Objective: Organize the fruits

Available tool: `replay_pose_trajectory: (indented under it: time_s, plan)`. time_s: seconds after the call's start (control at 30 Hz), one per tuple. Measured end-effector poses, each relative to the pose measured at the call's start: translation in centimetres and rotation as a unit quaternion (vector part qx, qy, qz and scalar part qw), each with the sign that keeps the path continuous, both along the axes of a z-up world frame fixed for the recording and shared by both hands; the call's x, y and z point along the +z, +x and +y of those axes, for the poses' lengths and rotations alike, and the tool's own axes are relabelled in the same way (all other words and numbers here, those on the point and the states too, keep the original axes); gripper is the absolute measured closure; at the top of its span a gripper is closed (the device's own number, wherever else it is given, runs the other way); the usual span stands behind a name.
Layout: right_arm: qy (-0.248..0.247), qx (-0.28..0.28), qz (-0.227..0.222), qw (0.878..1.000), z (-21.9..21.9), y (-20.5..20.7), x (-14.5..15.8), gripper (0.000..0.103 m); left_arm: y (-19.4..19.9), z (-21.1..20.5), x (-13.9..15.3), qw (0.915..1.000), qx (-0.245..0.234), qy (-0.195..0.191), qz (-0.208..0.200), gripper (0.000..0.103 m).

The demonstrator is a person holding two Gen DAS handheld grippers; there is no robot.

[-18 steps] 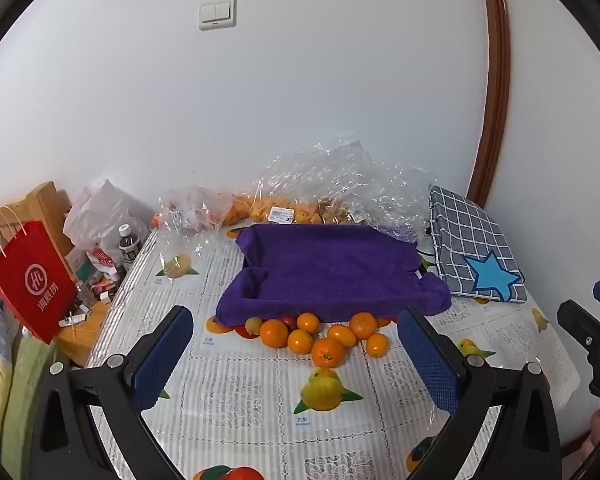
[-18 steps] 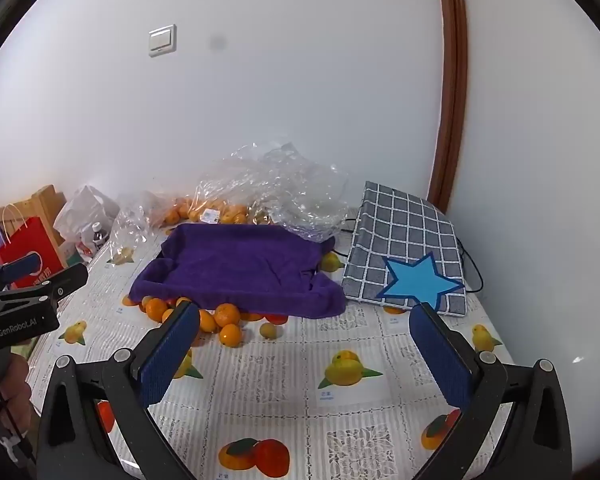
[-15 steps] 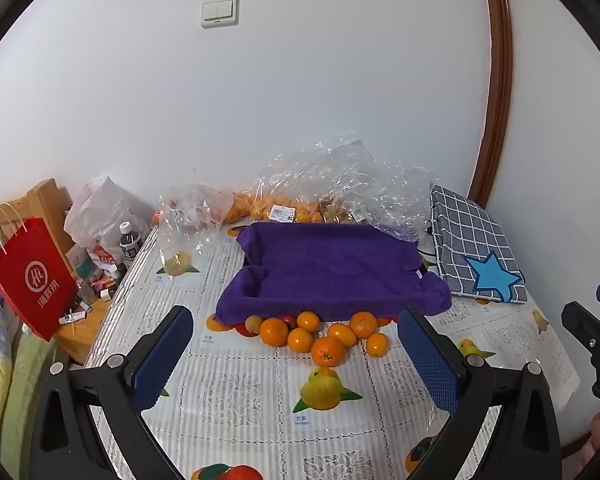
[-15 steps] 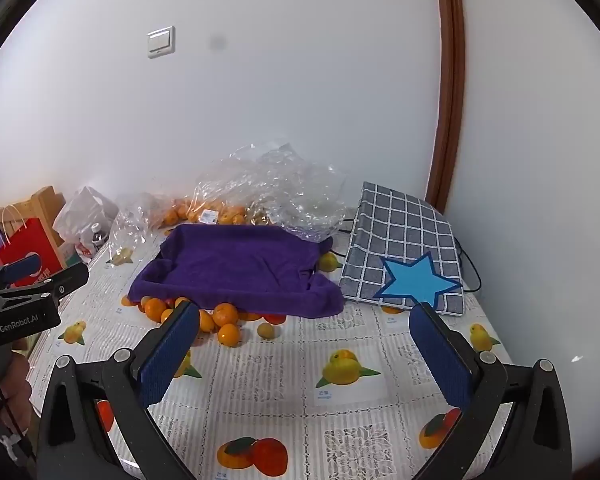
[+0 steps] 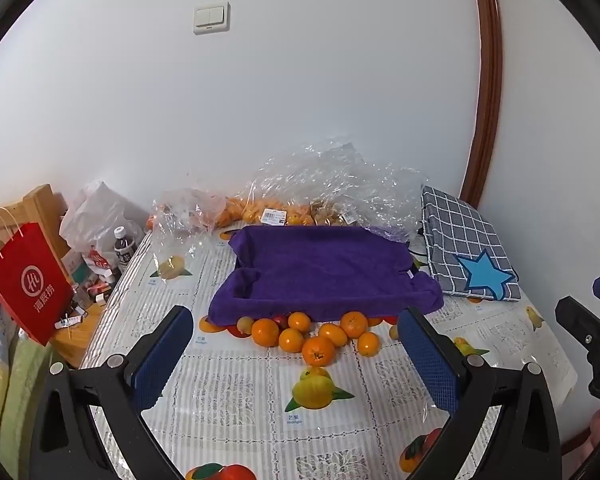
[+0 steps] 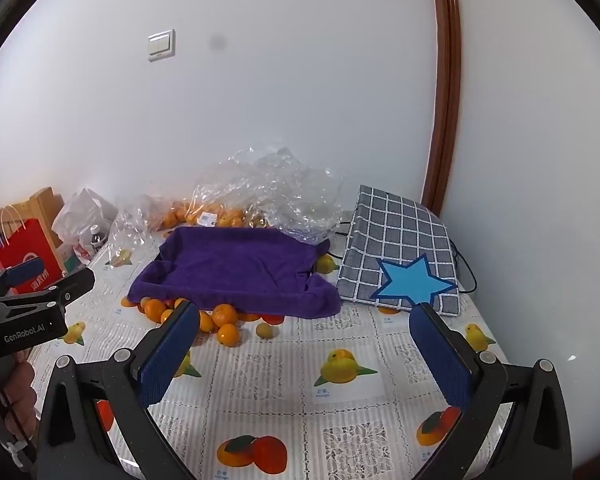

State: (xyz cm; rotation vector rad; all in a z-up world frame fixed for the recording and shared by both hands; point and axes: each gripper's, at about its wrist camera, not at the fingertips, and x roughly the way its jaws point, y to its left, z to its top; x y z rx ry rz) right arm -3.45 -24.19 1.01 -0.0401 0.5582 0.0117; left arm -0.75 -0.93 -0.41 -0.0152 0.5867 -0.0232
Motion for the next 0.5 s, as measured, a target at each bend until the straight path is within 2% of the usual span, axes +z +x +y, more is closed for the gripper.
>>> replay_pose_trajectory:
  time_s: [0.5]
  plan:
    - [-0.001,-0.006,0.001,1.000,-0.02,0.07,0.55,0.000,-0.46,0.25,0.45,1.0000,-0.001,-0.001,-0.004,0.000]
